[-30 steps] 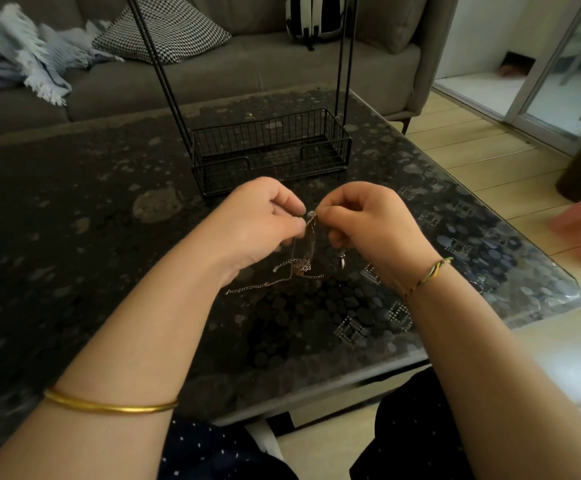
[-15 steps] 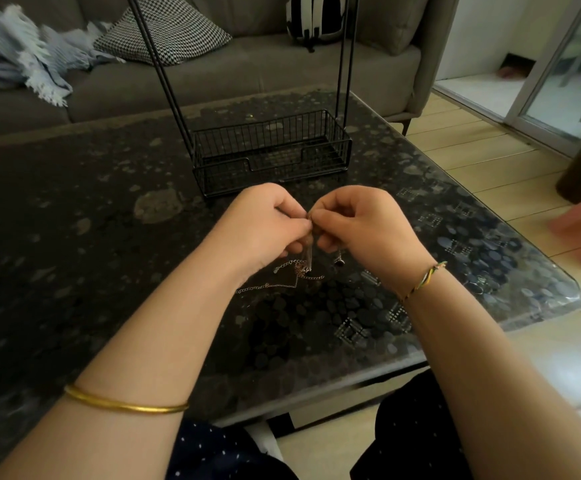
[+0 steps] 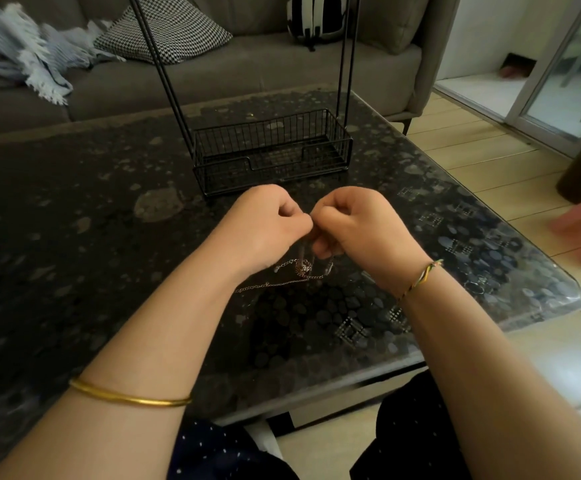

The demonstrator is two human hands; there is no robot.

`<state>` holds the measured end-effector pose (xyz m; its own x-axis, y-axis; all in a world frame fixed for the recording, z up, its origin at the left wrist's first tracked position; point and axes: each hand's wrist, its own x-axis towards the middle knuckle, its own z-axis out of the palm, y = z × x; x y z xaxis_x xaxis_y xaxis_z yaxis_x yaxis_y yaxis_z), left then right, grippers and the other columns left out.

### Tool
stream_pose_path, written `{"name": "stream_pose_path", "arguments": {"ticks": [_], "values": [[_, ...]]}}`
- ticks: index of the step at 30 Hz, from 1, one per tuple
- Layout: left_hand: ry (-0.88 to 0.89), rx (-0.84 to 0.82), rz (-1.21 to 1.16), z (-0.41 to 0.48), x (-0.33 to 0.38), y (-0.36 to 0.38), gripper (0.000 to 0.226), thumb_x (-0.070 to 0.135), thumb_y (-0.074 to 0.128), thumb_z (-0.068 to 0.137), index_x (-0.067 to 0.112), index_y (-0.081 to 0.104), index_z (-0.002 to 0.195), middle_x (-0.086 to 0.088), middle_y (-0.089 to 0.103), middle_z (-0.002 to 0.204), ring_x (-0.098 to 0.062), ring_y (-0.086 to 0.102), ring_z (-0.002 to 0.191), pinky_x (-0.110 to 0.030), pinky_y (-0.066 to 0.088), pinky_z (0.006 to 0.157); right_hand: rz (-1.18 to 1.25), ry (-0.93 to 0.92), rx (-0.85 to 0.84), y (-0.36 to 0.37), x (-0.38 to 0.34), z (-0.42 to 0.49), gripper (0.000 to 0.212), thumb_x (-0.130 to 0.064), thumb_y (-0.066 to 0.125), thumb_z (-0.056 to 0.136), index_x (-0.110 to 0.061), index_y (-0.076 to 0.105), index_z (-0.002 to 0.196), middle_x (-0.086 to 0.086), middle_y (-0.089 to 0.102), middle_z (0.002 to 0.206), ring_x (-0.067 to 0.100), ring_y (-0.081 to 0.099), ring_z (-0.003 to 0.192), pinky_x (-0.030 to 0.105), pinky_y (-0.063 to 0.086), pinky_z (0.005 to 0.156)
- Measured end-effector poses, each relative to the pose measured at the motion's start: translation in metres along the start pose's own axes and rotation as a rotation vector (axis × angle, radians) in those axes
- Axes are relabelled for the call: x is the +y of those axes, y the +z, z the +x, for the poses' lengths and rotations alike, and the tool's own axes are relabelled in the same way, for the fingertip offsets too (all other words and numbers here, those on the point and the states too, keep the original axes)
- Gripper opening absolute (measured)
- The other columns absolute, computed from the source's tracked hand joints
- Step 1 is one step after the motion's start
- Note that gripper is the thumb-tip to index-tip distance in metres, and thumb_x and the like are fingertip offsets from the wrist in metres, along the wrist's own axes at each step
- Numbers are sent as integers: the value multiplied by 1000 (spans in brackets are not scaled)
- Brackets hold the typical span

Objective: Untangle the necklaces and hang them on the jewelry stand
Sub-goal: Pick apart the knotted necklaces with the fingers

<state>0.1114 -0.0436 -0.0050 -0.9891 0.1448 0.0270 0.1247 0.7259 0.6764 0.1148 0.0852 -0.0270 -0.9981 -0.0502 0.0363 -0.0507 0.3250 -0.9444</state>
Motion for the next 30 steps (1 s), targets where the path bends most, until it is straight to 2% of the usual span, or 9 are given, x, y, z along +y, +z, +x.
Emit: {"name": "stream_pose_path", "arguments": {"ticks": [2,5,10,15,18,20,23,27,30], "values": [[-7,-42,-29,1,0,0,16,16,56,87,3,67,86,-13,68,88,-27,64,84,-43,51,81,61,52,-8,2,-2,0,19,-3,46,89,-1,59,75,-1,56,50,5,52,39,15,41,40],[11,-71,-89,4,-3,1,12,15,56,88,9,66,87,-6,66,91,-22,62,91,-46,51,88,219,128,8,3,-3,1,18,-2,44,89,2,58,79,3,53,55,8,47,39,18,42,41],[37,-93,-219,9,-10,0,10,10,56,86,14,63,80,-3,64,88,-23,62,89,-43,53,88,432,202,-7,3,-2,2,17,-3,47,89,-2,57,75,3,50,61,9,41,46,21,41,45],[1,-72,-294,13,-16,0,12,12,56,89,17,62,79,-3,64,86,-13,59,81,-29,52,73,178,62,-39,-6,-2,0,12,-9,59,87,-5,64,77,0,52,61,8,39,50,23,32,48],[-4,-68,-280,13,-16,-1,10,11,57,88,15,62,80,-3,64,82,-14,60,78,-30,51,72,14,-23,-34,-7,-3,-1,8,-9,64,83,-7,67,76,1,53,60,8,42,49,23,34,45],[-7,-65,-272,13,-16,0,7,9,59,86,14,62,81,-5,64,80,-15,60,77,-32,52,73,-42,-58,-18,-8,-2,0,7,-8,66,82,-9,68,75,-4,51,55,1,39,43,18,35,42],[-16,-59,-276,13,-16,1,11,6,62,84,16,58,83,-6,64,82,-17,62,78,-34,53,74,-55,-75,-11,-11,0,0,6,-7,67,82,-10,68,77,-5,54,58,-1,43,45,14,37,45],[-36,-89,-326,15,-15,1,17,3,61,84,19,56,90,-4,64,85,-14,61,77,-25,49,67,31,-34,-25,-9,1,1,10,-5,63,85,-11,65,77,-3,59,65,4,55,57,16,48,52],[-16,-102,-327,16,-14,1,20,1,60,83,19,55,91,-2,62,79,-13,59,72,-28,49,69,137,41,-42,-6,0,1,14,-2,60,86,-10,63,75,1,59,67,8,56,60,20,51,55]]}}
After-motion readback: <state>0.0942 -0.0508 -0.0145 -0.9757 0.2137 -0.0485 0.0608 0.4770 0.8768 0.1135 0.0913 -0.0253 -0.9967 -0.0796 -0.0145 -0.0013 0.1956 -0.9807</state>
